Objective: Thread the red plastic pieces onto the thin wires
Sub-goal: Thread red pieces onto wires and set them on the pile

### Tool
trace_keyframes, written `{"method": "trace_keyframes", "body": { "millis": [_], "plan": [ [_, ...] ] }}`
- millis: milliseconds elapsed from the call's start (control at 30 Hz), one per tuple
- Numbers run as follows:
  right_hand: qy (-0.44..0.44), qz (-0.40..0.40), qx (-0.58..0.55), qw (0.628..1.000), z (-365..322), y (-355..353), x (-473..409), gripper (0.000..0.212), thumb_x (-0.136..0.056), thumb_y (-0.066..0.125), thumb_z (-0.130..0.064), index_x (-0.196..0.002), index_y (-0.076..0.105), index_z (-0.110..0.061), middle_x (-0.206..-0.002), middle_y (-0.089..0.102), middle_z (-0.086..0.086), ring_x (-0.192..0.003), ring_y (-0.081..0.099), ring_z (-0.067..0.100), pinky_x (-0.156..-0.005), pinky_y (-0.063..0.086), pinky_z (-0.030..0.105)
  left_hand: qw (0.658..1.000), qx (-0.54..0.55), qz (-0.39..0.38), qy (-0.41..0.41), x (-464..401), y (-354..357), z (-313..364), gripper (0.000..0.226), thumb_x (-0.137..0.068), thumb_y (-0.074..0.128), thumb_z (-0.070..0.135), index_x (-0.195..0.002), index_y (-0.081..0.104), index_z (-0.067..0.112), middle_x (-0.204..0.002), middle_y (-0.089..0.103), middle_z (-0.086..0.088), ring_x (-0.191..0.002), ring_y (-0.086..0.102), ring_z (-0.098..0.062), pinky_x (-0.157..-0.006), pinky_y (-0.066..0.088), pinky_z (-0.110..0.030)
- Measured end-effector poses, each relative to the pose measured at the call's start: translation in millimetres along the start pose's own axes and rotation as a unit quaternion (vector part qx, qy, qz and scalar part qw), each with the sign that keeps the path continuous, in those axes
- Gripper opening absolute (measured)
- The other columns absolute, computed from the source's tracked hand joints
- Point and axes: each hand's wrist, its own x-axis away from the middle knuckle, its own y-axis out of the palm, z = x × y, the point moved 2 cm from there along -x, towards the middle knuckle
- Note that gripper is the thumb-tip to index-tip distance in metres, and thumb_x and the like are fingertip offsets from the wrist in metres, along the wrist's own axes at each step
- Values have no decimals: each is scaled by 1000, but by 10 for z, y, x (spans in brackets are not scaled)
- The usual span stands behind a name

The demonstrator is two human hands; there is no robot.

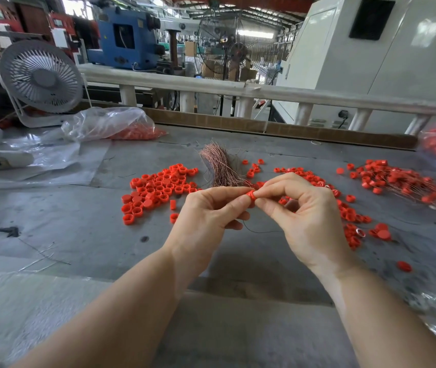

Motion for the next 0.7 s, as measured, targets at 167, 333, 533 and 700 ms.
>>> {"method": "trace_keyframes", "body": {
  "millis": [167, 333, 533, 700],
  "plan": [
    [6, 7, 5, 1000, 4, 2, -4, 23, -75, 71, 1, -75, 67, -22, -78, 62, -10, -75, 57, 4, -63, 38, 7, 1000, 20, -5, -13, 1, 10, -5, 20, -85, 59, 3, -84, 72, 19, -67, 69, 4, -58, 60, -2, -54, 48, -14],
    [13, 7, 12, 1000, 5, 0, 0, 23, -75, 72, 1, -76, 68, -21, -78, 63, -9, -76, 58, 7, -64, 38, 7, 999, 36, -13, -25, 4, 22, -4, 19, -85, 58, 4, -87, 71, 17, -67, 70, 4, -58, 61, -1, -55, 49, -14],
    [13, 3, 26, 1000, -2, -6, 4, 20, -76, 72, 1, -76, 69, -18, -79, 63, -6, -76, 58, 8, -66, 39, 7, 998, 52, -13, -43, 5, 26, 1, 19, -86, 56, 2, -89, 71, 13, -69, 70, 3, -59, 61, -3, -55, 49, -14],
    [14, 1, 30, 999, -2, -10, 4, 18, -76, 72, 1, -77, 69, -18, -79, 63, -6, -76, 58, 8, -66, 39, 8, 996, 66, -17, -57, 0, 23, 4, 19, -86, 55, 0, -95, 70, 8, -73, 71, 0, -60, 62, -4, -56, 50, -15]
  ]
}}
